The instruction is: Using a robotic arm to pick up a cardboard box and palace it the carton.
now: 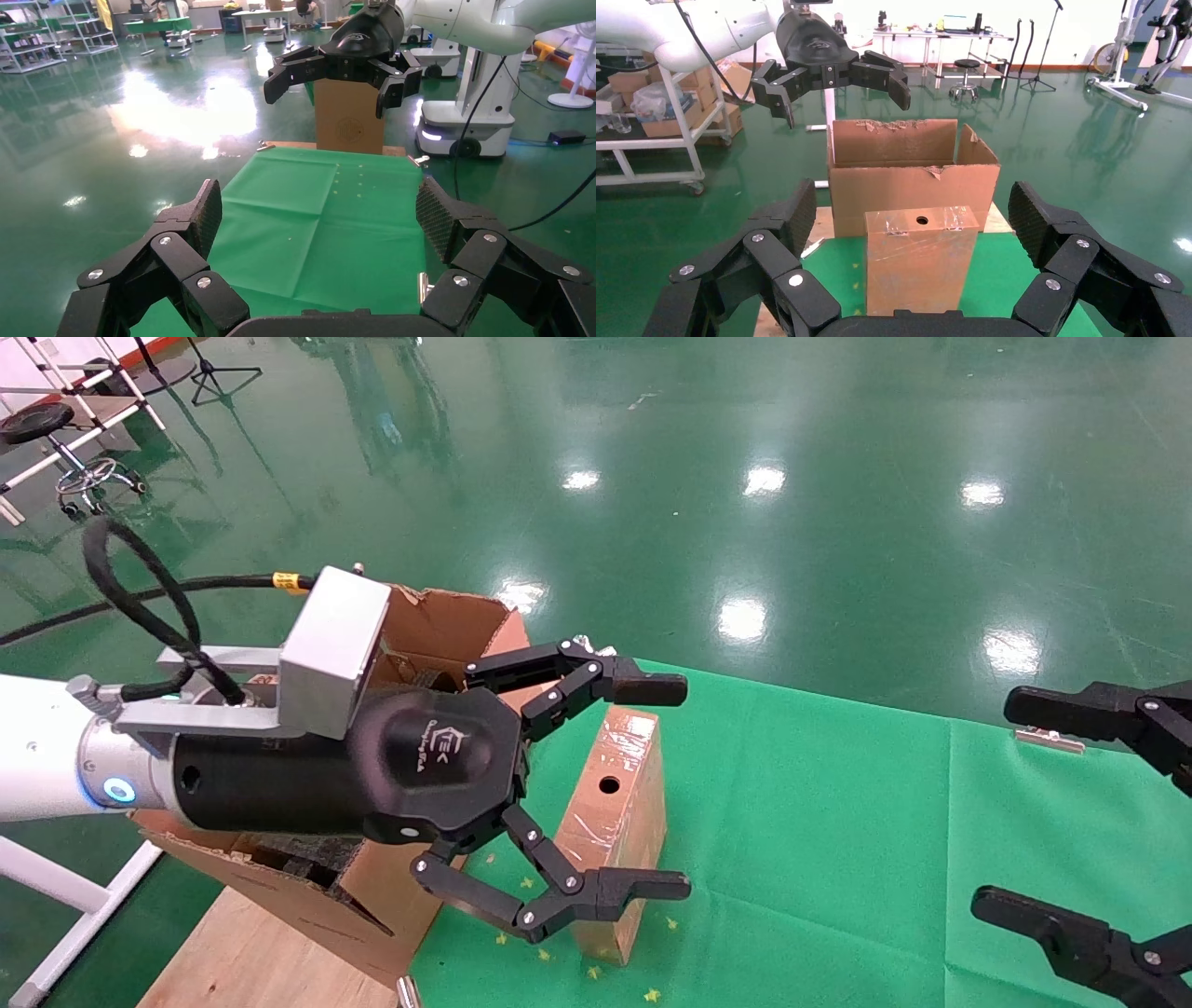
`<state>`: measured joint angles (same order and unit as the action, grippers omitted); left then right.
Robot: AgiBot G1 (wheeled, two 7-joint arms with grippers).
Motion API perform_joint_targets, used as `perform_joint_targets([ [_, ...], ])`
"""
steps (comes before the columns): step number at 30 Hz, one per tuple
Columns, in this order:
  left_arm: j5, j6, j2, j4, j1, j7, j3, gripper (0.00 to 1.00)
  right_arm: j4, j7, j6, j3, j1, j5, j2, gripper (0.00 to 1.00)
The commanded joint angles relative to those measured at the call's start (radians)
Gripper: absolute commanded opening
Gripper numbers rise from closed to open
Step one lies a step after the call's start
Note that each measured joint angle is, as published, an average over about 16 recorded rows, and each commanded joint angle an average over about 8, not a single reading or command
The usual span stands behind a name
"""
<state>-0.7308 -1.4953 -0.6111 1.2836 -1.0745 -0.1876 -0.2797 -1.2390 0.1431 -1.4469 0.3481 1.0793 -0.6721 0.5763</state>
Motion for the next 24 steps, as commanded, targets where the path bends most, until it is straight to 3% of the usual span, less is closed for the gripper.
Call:
perform_joint_targets([
  [1,0.000,0.000,0.000,0.000,0.000,0.000,0.000,1.00,0.000,0.000,0.000,0.000,0.000,0.000,0.000,1.00],
  [15,0.000,0.000,0.000,0.000,0.000,0.000,0.000,1.00,0.000,0.000,0.000,0.000,0.000,0.000,0.000,0.97],
  [22,-0.052,0.012,0.008,0.016,-0.010,0.011,-0.012,1.00,0.000,0.000,0.000,0.000,0.000,0.000,0.000,0.12],
  [23,-0.072,0.018,0.009,0.023,-0.015,0.014,-0.017,1.00,0.000,0.000,0.000,0.000,0.000,0.000,0.000,0.03],
  [24,-0.095,0.024,0.010,0.030,-0.023,0.016,-0.022,1.00,0.000,0.000,0.000,0.000,0.000,0.000,0.000,0.00],
])
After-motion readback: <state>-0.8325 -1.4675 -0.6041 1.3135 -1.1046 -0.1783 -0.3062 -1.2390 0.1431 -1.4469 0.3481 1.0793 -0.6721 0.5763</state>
